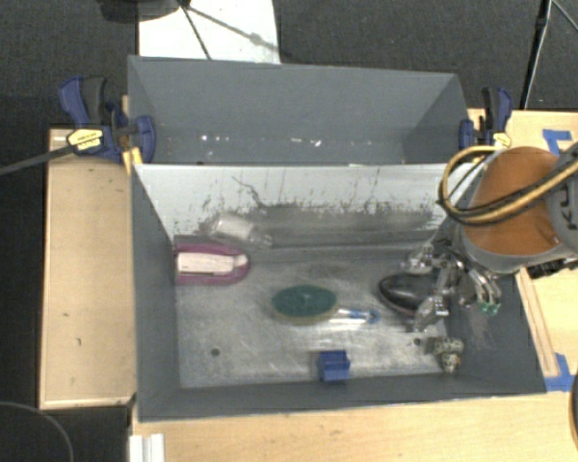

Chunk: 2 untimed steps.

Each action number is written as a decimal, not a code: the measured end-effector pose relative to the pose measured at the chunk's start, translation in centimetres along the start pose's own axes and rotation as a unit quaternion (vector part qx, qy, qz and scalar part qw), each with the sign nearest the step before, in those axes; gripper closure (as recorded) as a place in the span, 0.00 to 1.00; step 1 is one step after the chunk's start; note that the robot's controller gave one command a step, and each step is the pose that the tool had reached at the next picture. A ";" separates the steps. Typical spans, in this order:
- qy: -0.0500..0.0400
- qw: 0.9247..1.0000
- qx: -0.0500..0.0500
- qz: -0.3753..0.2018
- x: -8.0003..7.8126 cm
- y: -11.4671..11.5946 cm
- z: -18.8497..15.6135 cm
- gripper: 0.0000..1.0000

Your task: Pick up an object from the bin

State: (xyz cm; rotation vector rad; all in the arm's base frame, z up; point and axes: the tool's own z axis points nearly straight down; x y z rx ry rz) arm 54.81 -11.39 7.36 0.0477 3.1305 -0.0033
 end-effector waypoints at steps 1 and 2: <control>0.000 1.000 0.000 0.005 -1.0 -0.2 -11.9 1.00; 0.000 1.000 0.000 -0.003 -0.8 -0.8 -18.7 1.00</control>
Offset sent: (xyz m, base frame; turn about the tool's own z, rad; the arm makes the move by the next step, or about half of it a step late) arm 0.0063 -0.0020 0.1145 0.0141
